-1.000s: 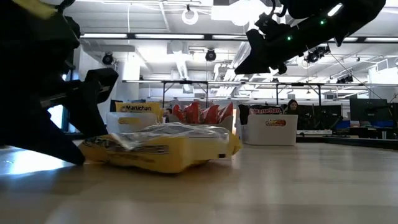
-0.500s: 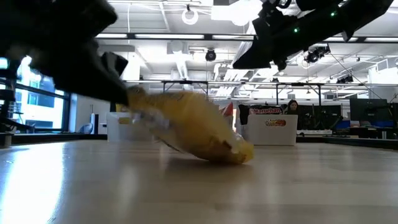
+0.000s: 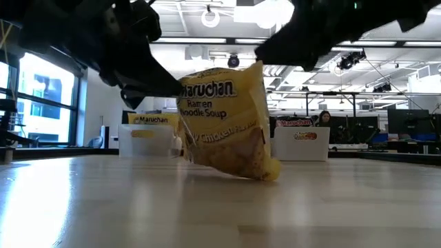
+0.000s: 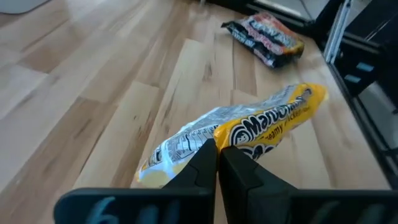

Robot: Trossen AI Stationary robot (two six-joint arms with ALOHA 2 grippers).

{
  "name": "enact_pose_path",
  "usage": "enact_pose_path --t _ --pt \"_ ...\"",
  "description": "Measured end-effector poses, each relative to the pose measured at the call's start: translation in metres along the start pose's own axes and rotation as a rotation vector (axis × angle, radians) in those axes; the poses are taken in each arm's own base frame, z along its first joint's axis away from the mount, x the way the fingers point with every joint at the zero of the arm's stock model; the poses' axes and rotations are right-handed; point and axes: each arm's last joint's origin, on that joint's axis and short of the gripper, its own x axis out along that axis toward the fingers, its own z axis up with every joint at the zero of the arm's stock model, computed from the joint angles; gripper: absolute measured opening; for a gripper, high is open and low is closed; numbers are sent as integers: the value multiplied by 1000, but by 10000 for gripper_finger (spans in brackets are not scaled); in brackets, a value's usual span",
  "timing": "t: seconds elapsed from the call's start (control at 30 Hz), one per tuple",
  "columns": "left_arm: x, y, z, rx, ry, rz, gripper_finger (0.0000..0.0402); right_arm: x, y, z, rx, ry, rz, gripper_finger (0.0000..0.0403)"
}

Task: Sort Maruchan noodles
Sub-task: Put the yellow noodle pack into the transparent bin

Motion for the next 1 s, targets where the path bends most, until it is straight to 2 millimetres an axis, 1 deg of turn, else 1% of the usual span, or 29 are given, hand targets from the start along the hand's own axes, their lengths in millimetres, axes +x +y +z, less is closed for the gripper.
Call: enact_pose_path --t 0.07,0.13,0.2,0.27,0.33,0.43,0.53,0.63,0.77,0.83,0.93,1.0 --pt "1 2 3 -14 -12 -6 0 6 15 4 18 36 31 179" --pt "2 4 4 -20 -19 -3 0 18 30 11 41 107 36 219" --pt "2 6 5 -25 -25 2 0 34 42 17 71 202 6 247" --pt "2 6 6 -27 -30 2 0 50 52 24 89 306 -39 263" --pt "2 6 6 -25 -30 3 0 67 61 32 100 411 -74 270" --pt "2 6 6 -24 -29 2 0 88 72 44 140 523 -87 272" --pt "2 6 6 -15 -28 3 0 103 83 55 167 584 -119 273" --pt "2 6 6 -6 -28 4 0 114 90 55 166 670 -163 273" --pt "2 6 6 11 -27 2 0 119 97 54 149 724 -213 273" --pt "2 5 5 18 -26 1 0 119 97 49 148 748 -255 273" --pt "1 3 4 32 -25 -4 0 114 95 39 159 803 -307 271" --pt "1 1 4 35 -23 -10 0 108 97 33 139 839 -337 271"
